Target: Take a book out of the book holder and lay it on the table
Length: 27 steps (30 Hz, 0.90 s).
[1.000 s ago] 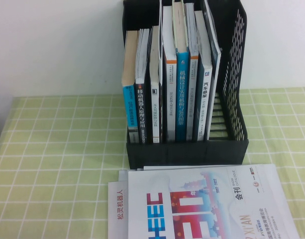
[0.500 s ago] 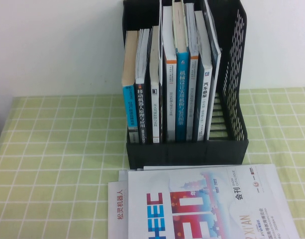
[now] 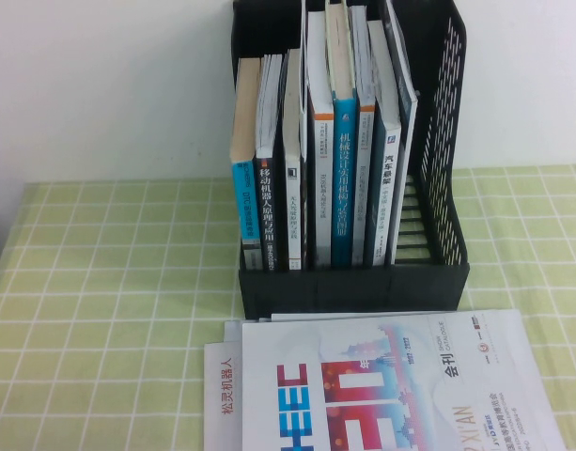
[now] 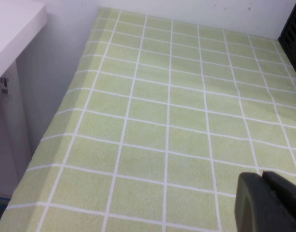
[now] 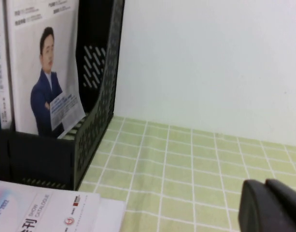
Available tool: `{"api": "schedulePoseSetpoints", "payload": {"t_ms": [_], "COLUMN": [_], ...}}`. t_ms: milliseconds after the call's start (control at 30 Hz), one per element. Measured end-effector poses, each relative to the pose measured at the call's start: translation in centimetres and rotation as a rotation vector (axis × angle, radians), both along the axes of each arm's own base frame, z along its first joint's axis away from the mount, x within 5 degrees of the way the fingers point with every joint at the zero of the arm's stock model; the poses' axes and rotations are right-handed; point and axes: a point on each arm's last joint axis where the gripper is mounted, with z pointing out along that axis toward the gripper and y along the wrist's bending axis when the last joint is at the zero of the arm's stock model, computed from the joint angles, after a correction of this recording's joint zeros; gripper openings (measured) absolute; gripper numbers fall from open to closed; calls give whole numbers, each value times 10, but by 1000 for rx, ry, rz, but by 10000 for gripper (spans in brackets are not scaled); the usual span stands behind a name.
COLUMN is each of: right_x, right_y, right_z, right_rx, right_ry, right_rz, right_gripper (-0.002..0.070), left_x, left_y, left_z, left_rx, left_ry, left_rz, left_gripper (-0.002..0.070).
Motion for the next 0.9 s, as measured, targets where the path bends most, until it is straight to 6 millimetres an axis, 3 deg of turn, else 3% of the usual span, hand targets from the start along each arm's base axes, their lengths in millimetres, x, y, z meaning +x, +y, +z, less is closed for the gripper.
{"api": "schedulePoseSetpoints", "payload": {"t_ms": [133,267,433,900], "right_x": [2,1,-2,-2], "right_y": [-2,-2,0,0], "right_z": [-39,-52,-62,-62], "right_rx": [88,95,47,38], "right_ry": [3,94,211,216], "right_rz": [-50,-69,-47,-43], "right_gripper": [-1,-1,-1,-1], "left_x": [0,0,0,0], "left_y": [0,0,0,0], "left_z": [0,0,0,0], "left_rx": [0,0,-2,-4], "left_ry": [0,0,0,0], "left_rz": [0,0,1,1], "left_gripper": [-3,-3,-3,-3]}}
